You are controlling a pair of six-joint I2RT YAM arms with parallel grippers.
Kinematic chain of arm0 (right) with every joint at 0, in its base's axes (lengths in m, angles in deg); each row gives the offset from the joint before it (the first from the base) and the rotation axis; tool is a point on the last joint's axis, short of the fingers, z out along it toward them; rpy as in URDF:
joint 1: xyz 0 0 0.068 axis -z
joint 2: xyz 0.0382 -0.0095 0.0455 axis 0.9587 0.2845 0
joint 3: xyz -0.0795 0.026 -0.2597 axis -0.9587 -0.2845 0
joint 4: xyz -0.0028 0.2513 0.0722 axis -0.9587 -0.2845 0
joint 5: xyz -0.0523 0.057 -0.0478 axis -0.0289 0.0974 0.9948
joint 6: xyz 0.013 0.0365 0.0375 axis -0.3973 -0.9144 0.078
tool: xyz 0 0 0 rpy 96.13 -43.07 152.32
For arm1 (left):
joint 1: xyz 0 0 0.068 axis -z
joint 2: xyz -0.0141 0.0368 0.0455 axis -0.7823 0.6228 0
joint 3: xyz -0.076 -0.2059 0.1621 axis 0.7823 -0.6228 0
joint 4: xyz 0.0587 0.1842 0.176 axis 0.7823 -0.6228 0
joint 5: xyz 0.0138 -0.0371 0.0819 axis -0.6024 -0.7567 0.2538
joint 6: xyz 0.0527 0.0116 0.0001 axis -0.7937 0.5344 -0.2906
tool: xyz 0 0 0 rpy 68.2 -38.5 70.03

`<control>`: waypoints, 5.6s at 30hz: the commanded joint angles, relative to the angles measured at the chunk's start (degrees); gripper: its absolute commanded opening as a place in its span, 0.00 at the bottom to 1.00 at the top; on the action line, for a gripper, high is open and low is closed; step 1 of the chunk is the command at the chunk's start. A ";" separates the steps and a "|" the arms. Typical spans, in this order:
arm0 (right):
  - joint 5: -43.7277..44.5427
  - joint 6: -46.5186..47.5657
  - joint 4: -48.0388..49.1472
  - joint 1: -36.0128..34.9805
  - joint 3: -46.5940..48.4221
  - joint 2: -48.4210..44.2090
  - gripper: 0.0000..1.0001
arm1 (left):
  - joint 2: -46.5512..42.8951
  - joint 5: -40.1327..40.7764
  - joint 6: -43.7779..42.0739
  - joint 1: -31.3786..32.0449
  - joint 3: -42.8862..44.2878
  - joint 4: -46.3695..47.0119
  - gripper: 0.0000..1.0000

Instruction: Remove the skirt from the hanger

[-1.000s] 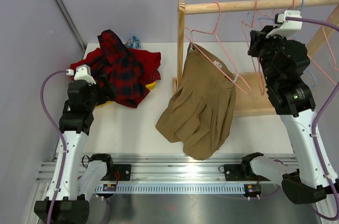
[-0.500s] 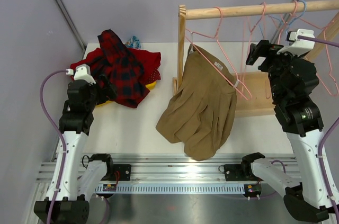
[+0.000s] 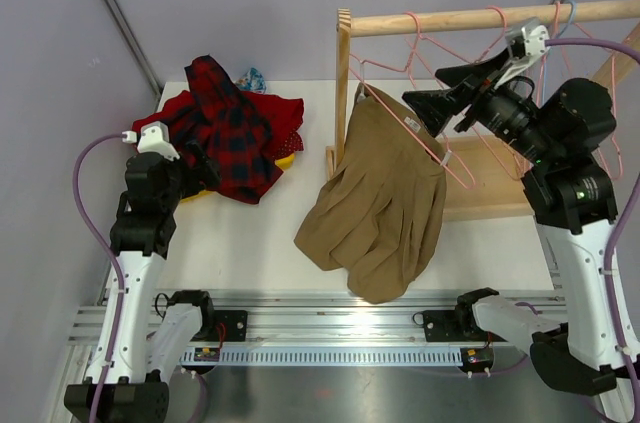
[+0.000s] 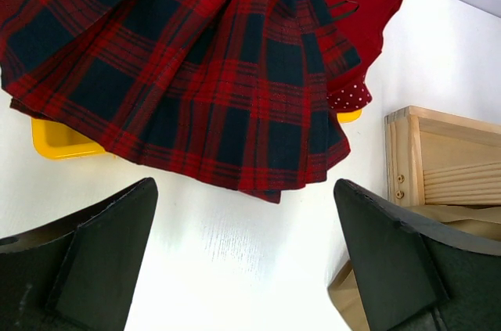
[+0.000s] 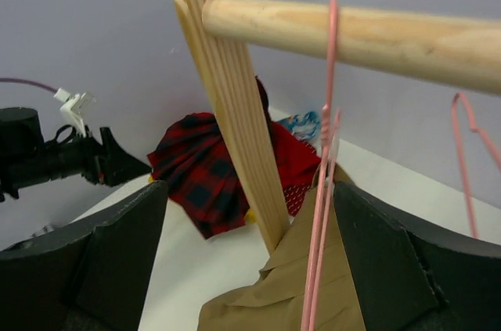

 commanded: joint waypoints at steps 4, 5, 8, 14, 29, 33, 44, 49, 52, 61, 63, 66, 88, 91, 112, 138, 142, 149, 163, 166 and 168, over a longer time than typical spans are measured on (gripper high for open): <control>-8.41 -3.29 3.04 0.03 -5.56 1.12 0.91 | -0.83 -0.41 0.27 0.01 -0.36 2.73 0.99; -8.41 -3.38 3.22 -0.05 -6.18 1.21 0.90 | -0.83 -0.41 0.27 0.01 -0.45 2.73 0.99; -8.06 -3.46 3.92 -0.05 -8.29 0.95 0.79 | -0.83 -0.50 0.27 0.10 -0.45 2.82 0.99; -7.45 -3.64 5.06 -0.05 -10.40 0.77 0.04 | -1.09 -0.76 0.27 0.01 -0.54 2.99 0.99; -0.07 -7.59 8.23 0.04 4.44 2.63 0.00 | 11.72 8.64 -8.08 26.52 33.78 -1.39 0.99; 2.48 -9.26 8.84 0.04 3.23 -1.24 0.00 | 21.38 7.23 -9.48 40.41 50.06 -4.38 0.99; 4.42 -14.09 6.56 0.04 -0.91 -11.87 0.00 | 32.91 11.81 -10.99 73.48 42.18 15.82 0.99; 3.54 -18.13 6.64 0.04 -1.96 -15.48 0.00 | 37.75 9.71 -8.61 77.87 39.80 26.19 0.99; 4.15 -19.02 6.39 -0.05 -3.19 -17.77 0.00 | 41.08 11.26 -9.66 80.50 41.29 29.01 0.99; 4.42 -20.87 6.73 -0.05 -6.98 -20.85 0.00 | 43.12 10.67 -9.31 83.15 42.35 34.99 0.99; 4.25 -21.13 6.73 0.04 -6.97 -20.50 0.00 | 42.94 9.96 -8.70 83.42 42.09 35.51 0.99; 4.07 -21.39 6.73 0.04 -6.80 -20.15 0.00 | 42.15 11.01 -7.99 83.77 40.16 37.18 0.99; 2.22 -24.73 11.83 0.04 -8.47 -19.09 0.00 | 41.44 2.67 -6.59 84.82 37.78 44.13 0.57; 1.87 -25.17 12.36 0.04 -8.91 -19.18 0.00 | 41.36 2.31 -6.67 84.82 37.78 43.78 0.65; -13.19 -34.06 15.22 0.04 -4.44 -15.40 0.00 | 37.67 0.28 -9.13 84.91 36.81 35.53 0.56; 5.74 -57.87 19.74 -0.05 -10.50 -21.02 0.00 | 44.35 4.78 -12.04 84.91 42.98 37.88 0.00; 7.14 -54.28 15.29 -0.05 -6.90 -19.89 0.00 | 38.92 3.63 -11.51 85.17 39.11 38.60 0.00; 10.47 -43.03 5.33 0.04 0.15 -15.92 0.00 | 30.03 2.75 -14.06 86.84 38.92 26.83 0.00; 28.76 -36.34 14.03 0.04 -14.01 -18.65 0.00 | 49.50 -6.74 -11.51 95.46 65.17 18.74 0.00; 32.44 -35.99 13.86 0.03 -13.30 -18.21 0.00 | 52.86 -7.09 -11.07 95.98 67.13 17.85 0.00; 34.99 -35.90 13.50 0.03 -13.48 -18.91 0.00 | 54.01 -8.14 -10.19 95.99 68.28 18.29 0.00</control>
